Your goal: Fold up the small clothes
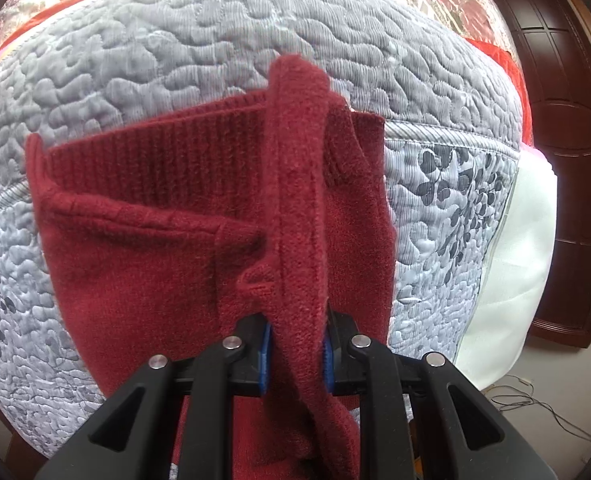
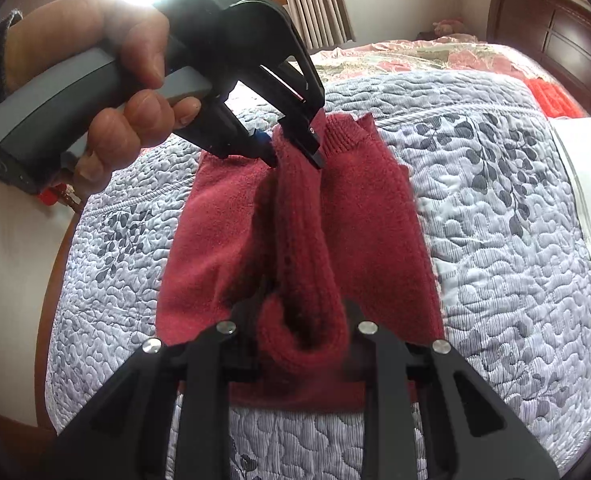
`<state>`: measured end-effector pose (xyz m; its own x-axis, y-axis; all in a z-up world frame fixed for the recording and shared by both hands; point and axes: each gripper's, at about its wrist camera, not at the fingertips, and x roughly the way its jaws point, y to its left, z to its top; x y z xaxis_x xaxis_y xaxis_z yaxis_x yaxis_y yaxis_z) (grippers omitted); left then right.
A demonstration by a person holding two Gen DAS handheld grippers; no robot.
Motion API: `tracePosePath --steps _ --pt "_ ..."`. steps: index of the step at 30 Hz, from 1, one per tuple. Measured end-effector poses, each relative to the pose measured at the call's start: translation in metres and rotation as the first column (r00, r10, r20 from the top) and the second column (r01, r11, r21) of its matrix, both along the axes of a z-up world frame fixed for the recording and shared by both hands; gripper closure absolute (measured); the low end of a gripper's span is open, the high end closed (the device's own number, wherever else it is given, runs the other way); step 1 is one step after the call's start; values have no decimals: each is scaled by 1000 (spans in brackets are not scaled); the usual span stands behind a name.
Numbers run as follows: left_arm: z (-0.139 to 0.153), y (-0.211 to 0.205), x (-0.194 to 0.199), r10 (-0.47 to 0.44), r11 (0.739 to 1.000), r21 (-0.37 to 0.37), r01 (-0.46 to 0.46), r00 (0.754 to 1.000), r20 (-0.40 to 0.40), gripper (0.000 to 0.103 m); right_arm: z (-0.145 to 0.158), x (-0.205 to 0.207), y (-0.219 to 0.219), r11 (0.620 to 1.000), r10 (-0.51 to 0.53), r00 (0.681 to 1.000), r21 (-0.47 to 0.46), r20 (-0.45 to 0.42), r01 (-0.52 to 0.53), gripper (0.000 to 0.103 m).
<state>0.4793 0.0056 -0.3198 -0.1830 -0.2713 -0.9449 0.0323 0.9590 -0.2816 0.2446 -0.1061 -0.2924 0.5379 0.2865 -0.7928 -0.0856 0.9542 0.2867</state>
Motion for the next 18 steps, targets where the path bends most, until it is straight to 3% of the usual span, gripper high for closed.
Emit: tracePosePath --steps 7,11,13,17,18 --pt "-14 -20 -2 -30 998 49 29 999 12 77 -27 4 -29 993 -1 999 120 -41 6 80" --pt "-13 -28 -2 -17 1000 12 17 1000 25 52 -44 8 -52 958 -9 996 283 -92 35 79" --pt "-6 -33 -4 -29 999 -14 30 998 47 50 -52 8 -63 940 -4 993 337 -115 43 75" --pt "25 -26 -13 -17 988 -151 35 992 123 41 -71 5 -91 893 5 981 442 -194 82 45" --pt "36 -20 -19 -16 981 -190 44 989 148 38 -74 3 -100 883 6 978 460 -207 92 45"
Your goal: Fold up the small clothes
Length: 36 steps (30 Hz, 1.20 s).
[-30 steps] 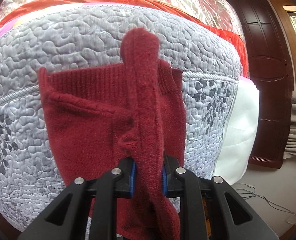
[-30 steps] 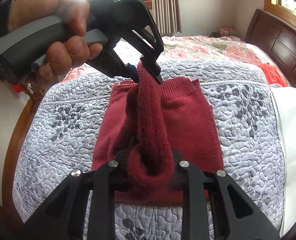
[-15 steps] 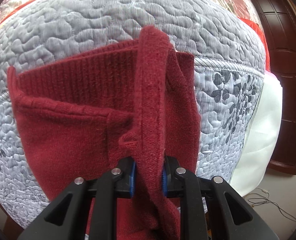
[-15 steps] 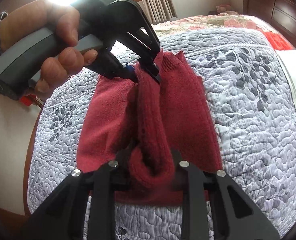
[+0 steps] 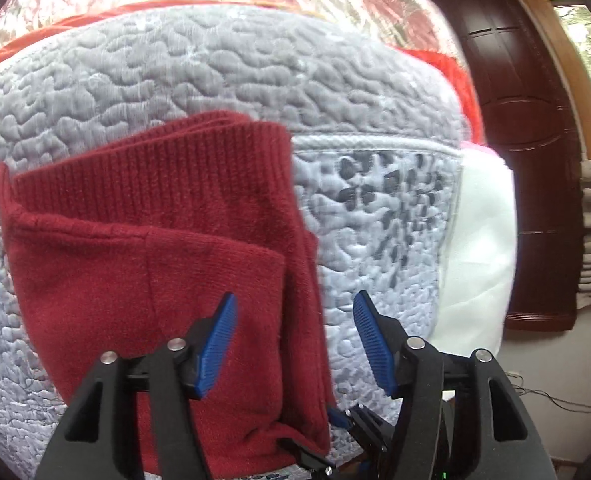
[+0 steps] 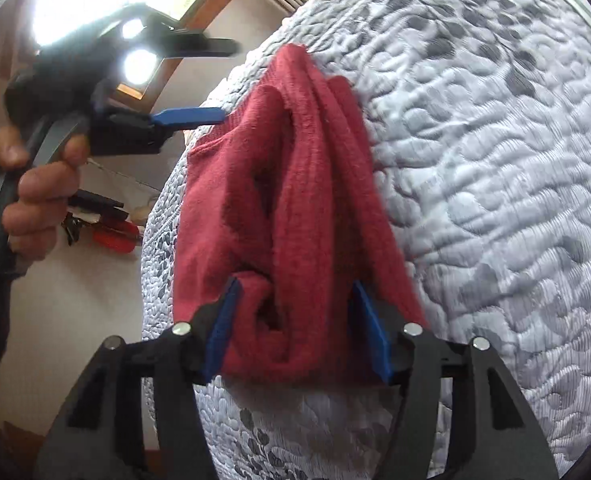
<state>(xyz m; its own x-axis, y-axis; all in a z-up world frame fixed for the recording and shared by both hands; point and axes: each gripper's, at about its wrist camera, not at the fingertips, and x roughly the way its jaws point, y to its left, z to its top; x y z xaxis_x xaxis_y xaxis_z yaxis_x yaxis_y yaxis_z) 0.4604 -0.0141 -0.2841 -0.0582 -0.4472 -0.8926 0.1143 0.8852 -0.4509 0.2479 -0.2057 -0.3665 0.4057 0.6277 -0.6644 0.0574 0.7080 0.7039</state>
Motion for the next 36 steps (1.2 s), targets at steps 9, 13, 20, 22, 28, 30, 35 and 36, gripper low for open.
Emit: tracePosePath --steps 9,13,20,22,28,30,35,36 --pt "33 93 -101 -35 990 -126 57 986 165 30 50 10 -15 974 221 973 29 68 -223 40" --pt "8 126 -139 30 994 -112 -17 992 121 30 37 28 5 955 288 958 -69 -19 -288 31" --pt "-1 142 -181 3 997 -76 7 993 121 30 5 43 20 934 357 926 52 -123 -353 31" --pt "-1 137 -190 -55 997 -48 63 989 139 30 0 47 22 932 359 923 93 -134 -349 68" --pt "-5 109 -212 -237 971 69 228 954 184 30 8 55 -11 943 252 956 261 -151 -208 88" --pt "-6 89 -222 -362 928 193 320 899 248 30 -1 56 -21 951 203 959 272 -196 -146 88" --pt "-32 33 -264 -726 656 591 470 607 323 30 -34 50 -25 948 180 947 304 -268 -94 88" --pt "-39 25 -272 -779 595 651 471 538 322 30 -34 50 -24 946 177 948 312 -266 -90 87"
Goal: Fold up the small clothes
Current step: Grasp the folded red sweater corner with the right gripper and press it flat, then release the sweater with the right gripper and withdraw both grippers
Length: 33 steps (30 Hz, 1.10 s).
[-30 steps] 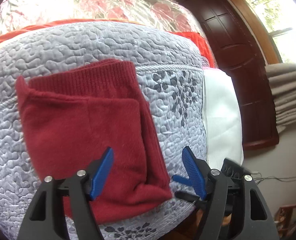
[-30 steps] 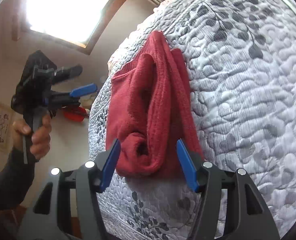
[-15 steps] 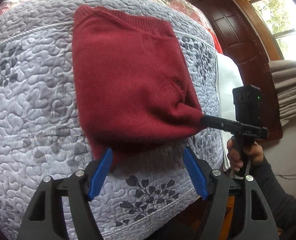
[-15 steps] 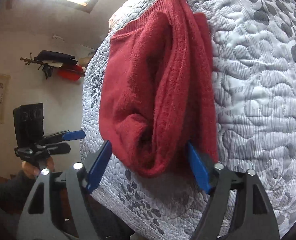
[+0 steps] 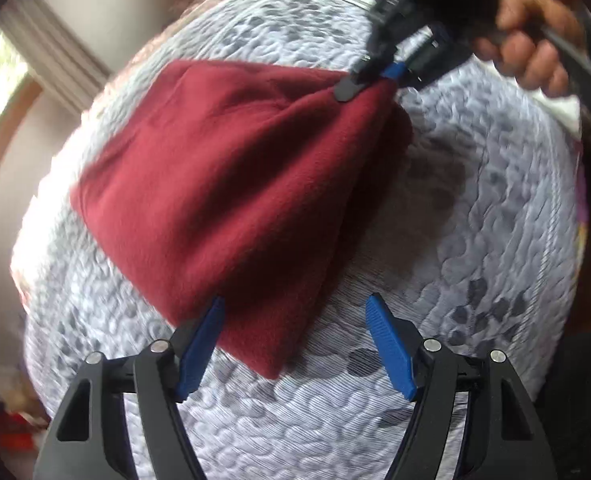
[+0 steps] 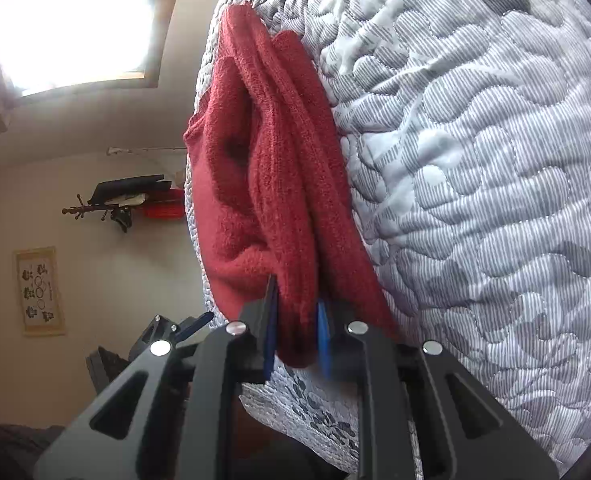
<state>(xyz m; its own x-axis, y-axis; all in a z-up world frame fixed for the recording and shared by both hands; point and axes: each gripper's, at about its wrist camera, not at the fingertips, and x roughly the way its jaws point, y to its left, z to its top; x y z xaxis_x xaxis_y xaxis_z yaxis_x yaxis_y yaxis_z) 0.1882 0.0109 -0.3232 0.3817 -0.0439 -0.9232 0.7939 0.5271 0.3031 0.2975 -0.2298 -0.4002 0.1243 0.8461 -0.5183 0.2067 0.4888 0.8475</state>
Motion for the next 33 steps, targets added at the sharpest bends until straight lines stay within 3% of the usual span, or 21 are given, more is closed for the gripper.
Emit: tracePosePath --steps 2,4,8,9,11,15,19,20,21,22,23,24,26,29,33 --pt "-14 -13 -13 -112 988 118 95 982 152 29 1 -1 2 1000 -1 1000 11 7 1 86" --pt "-31 -20 -17 -195 963 240 126 937 289 29 4 -3 4 1000 -5 1000 13 10 5 86" --pt "-63 -24 -24 -336 905 376 201 879 339 29 6 -6 -2 1000 -17 1000 20 0 17 86" --pt "-68 -23 -26 -359 894 391 218 870 337 35 8 -4 -1 1000 -18 1000 22 0 18 86" --pt "-69 -24 -26 -349 897 385 216 882 317 44 17 -3 -2 999 -24 1000 30 8 24 86" --pt "-57 -20 -16 -279 920 343 191 932 231 67 35 -8 -14 997 -61 997 49 52 58 95" --pt "-48 -19 -16 -276 927 317 198 935 223 69 27 -13 -12 999 -45 997 -1 61 45 91" --pt "-48 -18 -15 -281 925 325 198 931 232 64 27 -14 -9 999 -38 997 -12 67 39 85" --pt "-49 -18 -20 -292 920 335 202 925 242 50 27 -14 -6 999 -36 997 -5 63 36 59" --pt "-48 -19 -24 -309 915 346 210 914 263 41 32 -15 -5 999 -38 996 -36 81 41 49" --pt "-45 -18 -27 -323 912 349 214 900 292 29 45 -14 -3 992 -32 990 -120 136 49 47" --pt "-38 -18 -31 -326 917 335 217 891 316 27 60 -13 2 983 -7 982 -181 189 42 48" --pt "-23 -14 -38 -306 930 304 206 892 332 27 82 -11 11 985 42 966 -170 256 3 48" --pt "-5 -5 -52 -264 950 251 183 902 341 24 88 6 33 975 164 954 -188 253 -118 48" --pt "-11 4 -71 -223 958 241 155 931 288 24 69 50 51 971 198 954 -180 225 -159 48"
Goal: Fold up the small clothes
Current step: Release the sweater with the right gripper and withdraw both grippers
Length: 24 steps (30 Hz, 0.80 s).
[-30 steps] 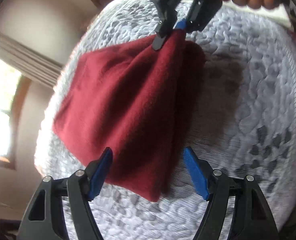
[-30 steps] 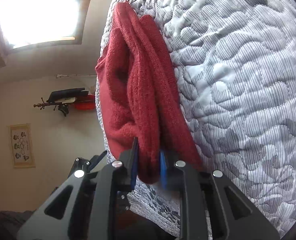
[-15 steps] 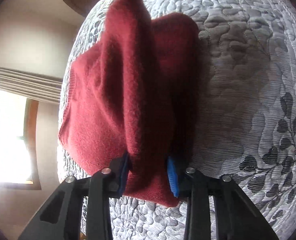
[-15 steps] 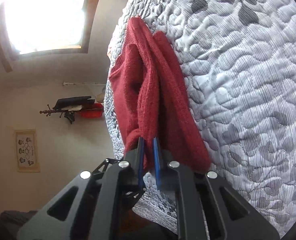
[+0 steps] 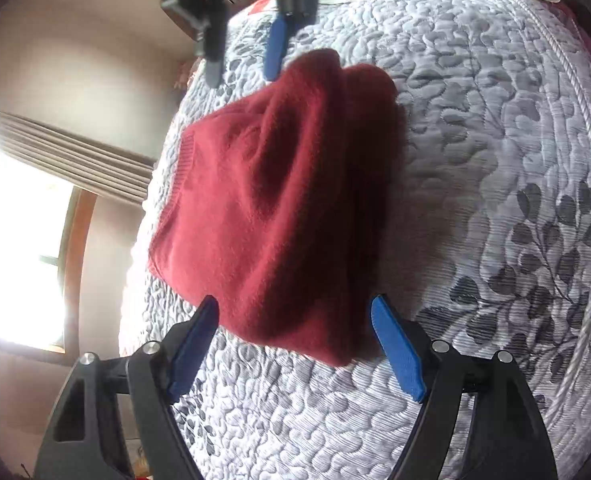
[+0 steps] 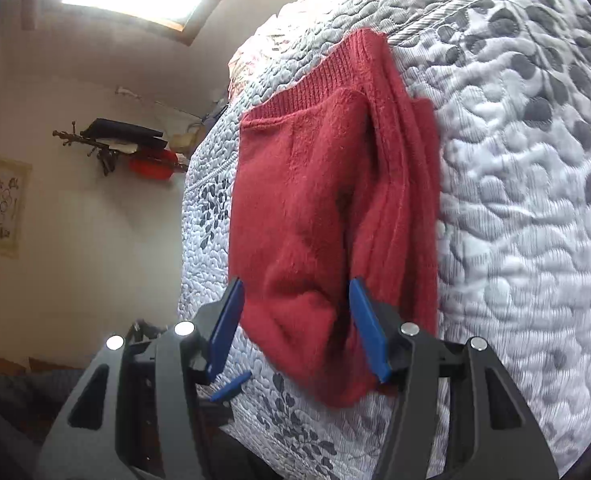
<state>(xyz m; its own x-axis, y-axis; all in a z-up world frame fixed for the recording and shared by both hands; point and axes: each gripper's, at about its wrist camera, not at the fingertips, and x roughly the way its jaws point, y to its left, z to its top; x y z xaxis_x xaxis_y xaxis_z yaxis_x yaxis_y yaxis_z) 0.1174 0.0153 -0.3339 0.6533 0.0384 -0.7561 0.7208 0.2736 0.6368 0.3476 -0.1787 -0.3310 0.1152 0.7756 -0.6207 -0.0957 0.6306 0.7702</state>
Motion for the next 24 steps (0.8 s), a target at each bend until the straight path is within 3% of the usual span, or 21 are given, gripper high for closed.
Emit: tracePosePath --steps 4,5,6,12,15,17,20,23,24 --pt "-10 5 -17 22 1000 -1 -23 999 -45 24 -24 51 19 1000 12 997 22 -75 -11 48" --pt "-11 6 -20 28 1000 -3 -28 998 -50 24 -34 60 21 999 10 995 42 -102 -6 55" --pt "-11 8 -20 36 999 -7 -37 998 -56 24 -39 66 23 998 6 993 70 -118 2 92" --pt "-4 18 -11 94 994 -51 -98 993 -77 24 -23 72 -4 997 -69 998 -19 5 69 96" --pt "-10 18 -7 93 994 -43 -97 992 -88 24 -62 81 -12 993 -112 990 -52 -87 107 93" --pt "-13 17 -7 73 996 -39 -77 993 -91 24 -66 80 -10 995 -99 991 -39 -86 96 88" --pt "-10 15 -9 44 997 -56 -49 996 -81 24 -39 65 -19 992 -122 992 -37 -29 120 62" --pt "-9 14 -9 47 997 -64 -52 996 -82 24 -11 21 -36 988 -147 989 -49 4 147 57" --pt "-8 13 -3 47 997 -64 -52 996 -81 24 -6 4 -39 986 -147 989 -73 11 147 48"
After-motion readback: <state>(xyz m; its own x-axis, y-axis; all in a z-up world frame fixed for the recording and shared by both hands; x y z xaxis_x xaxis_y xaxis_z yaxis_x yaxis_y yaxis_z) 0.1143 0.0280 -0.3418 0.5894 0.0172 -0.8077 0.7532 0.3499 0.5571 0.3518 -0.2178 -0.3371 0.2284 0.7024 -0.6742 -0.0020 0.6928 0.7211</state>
